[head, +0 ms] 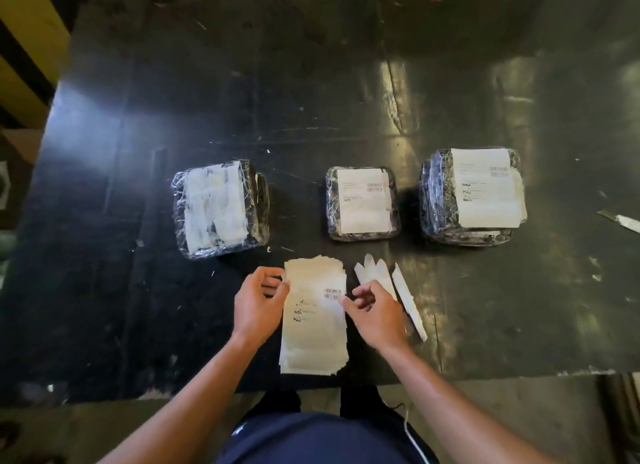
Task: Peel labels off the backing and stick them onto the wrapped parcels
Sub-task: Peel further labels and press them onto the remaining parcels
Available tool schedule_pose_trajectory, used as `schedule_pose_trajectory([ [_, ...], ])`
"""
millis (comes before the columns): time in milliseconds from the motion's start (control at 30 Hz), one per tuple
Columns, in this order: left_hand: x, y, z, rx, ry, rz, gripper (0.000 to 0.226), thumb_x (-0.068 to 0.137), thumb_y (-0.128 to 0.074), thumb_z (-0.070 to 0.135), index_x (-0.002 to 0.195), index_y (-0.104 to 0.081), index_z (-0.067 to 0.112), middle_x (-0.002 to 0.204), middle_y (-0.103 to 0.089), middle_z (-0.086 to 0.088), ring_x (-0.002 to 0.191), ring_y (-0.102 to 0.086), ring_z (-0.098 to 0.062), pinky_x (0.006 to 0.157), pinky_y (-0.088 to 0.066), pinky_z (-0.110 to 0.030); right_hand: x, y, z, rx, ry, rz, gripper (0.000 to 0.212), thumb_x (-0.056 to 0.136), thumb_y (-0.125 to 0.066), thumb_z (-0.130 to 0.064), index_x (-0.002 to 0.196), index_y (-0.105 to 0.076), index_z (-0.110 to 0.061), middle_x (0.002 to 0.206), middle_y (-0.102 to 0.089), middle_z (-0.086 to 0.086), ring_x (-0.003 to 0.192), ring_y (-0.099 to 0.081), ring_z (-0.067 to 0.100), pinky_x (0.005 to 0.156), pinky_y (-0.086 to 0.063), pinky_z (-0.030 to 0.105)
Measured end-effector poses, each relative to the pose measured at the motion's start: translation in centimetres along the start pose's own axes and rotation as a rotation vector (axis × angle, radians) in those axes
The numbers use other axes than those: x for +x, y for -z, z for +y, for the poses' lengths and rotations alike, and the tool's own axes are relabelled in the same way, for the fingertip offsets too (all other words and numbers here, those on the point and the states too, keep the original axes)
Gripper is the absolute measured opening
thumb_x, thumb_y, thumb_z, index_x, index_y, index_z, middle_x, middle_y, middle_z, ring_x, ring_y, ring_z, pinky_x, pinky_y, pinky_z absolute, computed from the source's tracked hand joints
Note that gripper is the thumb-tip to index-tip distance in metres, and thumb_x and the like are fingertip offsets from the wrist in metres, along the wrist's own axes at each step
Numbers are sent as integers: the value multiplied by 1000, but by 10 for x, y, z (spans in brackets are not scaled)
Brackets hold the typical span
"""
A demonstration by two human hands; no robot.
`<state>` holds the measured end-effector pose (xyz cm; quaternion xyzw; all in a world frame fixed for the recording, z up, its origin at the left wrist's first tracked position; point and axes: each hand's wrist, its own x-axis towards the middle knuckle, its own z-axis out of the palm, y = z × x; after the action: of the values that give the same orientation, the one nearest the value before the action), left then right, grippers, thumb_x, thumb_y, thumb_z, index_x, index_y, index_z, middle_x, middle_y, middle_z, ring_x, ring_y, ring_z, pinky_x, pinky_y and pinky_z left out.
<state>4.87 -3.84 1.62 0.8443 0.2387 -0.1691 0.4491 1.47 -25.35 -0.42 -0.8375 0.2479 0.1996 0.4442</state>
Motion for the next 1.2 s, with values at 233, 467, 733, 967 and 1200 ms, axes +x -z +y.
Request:
schedule_pose_trajectory([
  [233, -26, -11, -49, -40, 163, -102, 23, 92, -80, 30, 108, -68, 20, 98, -74, 3, 86, -73, -11, 64, -55, -19, -3, -32, -5, 121, -227, -22, 36, 78, -90, -40, 90, -69, -15, 92, -71, -2, 84, -65, 14, 65, -44, 23],
  [467, -26, -10, -52, -56, 192, -122, 25, 92, -81, 28, 111, -68, 21, 102, -73, 3, 92, -72, -12, 67, -56, -22, 1, -26, 6, 248, -291, -58, 12, 85, -86, -20, 86, -76, -12, 100, -75, 2, 98, -70, 24, 87, -57, 35],
  [733, -24, -8, -55, -23, 184, -133, 28, 93, -80, 29, 116, -66, 22, 107, -72, 4, 97, -70, -12, 77, -60, -28, -10, -8, 11, 466, -330, -63, 15, 90, -81, -14, 97, -71, -4, 109, -75, 7, 100, -69, 28, 81, -55, 32],
  [967, -39, 14, -30, -120, 69, -56, 25, 97, -73, 37, 119, -67, 26, 106, -69, 11, 95, -66, -4, 74, -50, -20, -32, 25, -20, 638, -121, -119, 10, 89, -78, -7, 88, -69, -7, 112, -76, 12, 106, -67, 29, 77, -54, 32],
  [1200, -74, 59, 15, -535, -42, -308, 31, 101, -61, 38, 125, -69, 21, 117, -78, 5, 111, -73, -15, 96, -59, -40, -75, 37, -62, 667, 111, -231, 12, 88, -79, -4, 84, -69, -10, 103, -78, 10, 101, -70, 21, 72, -54, 23],
])
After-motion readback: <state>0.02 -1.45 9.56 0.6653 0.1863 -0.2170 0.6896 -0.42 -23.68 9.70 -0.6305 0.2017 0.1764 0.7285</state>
